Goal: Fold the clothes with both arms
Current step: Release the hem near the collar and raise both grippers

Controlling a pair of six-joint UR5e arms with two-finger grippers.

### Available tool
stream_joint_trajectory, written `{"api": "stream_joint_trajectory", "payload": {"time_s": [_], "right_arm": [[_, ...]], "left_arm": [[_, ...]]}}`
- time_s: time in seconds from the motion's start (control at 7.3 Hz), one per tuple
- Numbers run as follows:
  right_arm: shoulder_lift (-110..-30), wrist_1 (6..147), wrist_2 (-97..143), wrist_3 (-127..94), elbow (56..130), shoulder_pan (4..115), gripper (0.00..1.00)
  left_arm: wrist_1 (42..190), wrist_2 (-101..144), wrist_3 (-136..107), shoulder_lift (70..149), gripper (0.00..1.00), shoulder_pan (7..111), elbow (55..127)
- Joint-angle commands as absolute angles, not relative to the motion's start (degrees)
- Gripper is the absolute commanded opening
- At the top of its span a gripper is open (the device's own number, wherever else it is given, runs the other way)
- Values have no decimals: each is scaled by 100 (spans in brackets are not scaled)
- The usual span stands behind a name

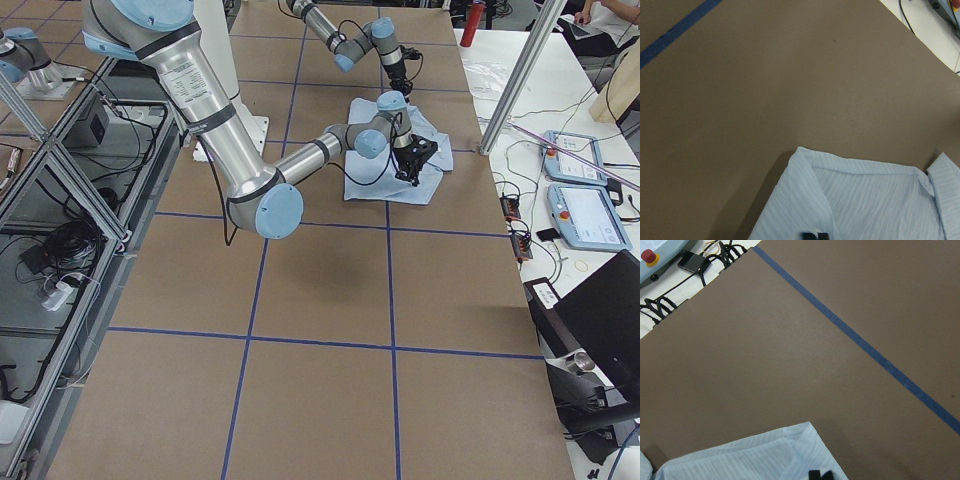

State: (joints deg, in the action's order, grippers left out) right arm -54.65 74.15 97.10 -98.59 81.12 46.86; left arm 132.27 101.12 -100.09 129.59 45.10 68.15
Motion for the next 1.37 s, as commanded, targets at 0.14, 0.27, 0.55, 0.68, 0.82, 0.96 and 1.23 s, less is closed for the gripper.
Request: {"api": "stream_joint_trajectory", "payload": {"time_s": [0.14,0.27,0.55,0.68,0.82,0.96,1.23], "right_arm": [[-5309,7052,9703,-9703,7482,4737,0],[-5274,6971,9703,-9703,7384,4720,0],[-5047,6952,9703,-9712,7139,4720,15],[-4827,6952,9703,-9712,6858,4720,26],[-4790,6952,9703,-9712,6821,4720,26],[-4799,6952,9703,-9712,6803,4720,31],[-4851,6952,9712,-9729,6907,4720,44]], "left_arm": [[13535,9870,-10011,13314,0,4579,6154],[13544,9870,-9993,13342,0,4570,6091],[13876,9861,-9976,13351,0,4570,5820],[13887,9870,-9976,13342,0,4579,5818],[13887,9870,-9976,13342,0,4597,5827],[13887,9870,-9976,13333,0,4597,5827],[13887,9879,-9608,13298,35,4736,5827]]}}
